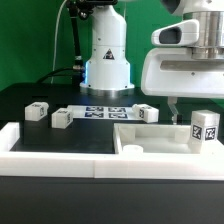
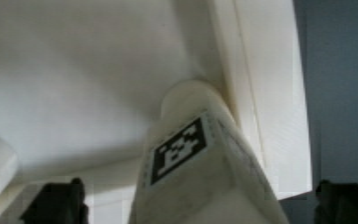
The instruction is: Assemble one leg
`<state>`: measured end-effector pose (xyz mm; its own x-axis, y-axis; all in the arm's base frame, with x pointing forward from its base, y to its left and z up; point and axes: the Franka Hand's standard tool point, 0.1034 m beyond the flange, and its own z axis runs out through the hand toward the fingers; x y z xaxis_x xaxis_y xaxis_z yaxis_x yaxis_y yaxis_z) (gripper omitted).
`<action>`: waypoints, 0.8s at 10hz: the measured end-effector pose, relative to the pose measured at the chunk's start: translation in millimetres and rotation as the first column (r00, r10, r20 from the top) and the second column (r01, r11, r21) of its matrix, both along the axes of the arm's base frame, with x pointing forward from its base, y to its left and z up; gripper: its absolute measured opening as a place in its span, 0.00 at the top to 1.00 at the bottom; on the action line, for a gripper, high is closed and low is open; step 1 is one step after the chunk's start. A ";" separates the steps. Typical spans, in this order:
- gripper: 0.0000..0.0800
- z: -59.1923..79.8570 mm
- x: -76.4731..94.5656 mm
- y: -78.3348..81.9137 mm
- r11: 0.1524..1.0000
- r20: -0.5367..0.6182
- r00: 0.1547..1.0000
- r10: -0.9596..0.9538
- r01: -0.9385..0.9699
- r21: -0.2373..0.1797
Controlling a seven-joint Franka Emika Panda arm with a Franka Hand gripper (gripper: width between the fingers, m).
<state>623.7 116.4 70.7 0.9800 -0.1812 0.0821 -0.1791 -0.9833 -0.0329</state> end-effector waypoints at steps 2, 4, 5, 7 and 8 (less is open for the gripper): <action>0.19 2.1 2.0 0.4 0.990 0.006 0.991 0.137 -0.137 -0.017; 0.19 3.8 3.1 3.8 0.976 0.008 0.976 0.216 -0.216 -0.035; 0.19 4.6 4.2 3.1 0.951 0.006 0.952 0.305 -0.304 -0.055; 0.19 4.1 5.1 -1.9 0.900 -0.003 0.903 0.431 -0.429 -0.076; 0.19 4.0 5.1 -2.4 0.895 -0.003 0.898 0.441 -0.440 -0.077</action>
Offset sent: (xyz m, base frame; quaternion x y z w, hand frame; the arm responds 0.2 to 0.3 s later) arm 0.0019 0.0161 0.0072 -0.0025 -0.0046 -0.1280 0.9918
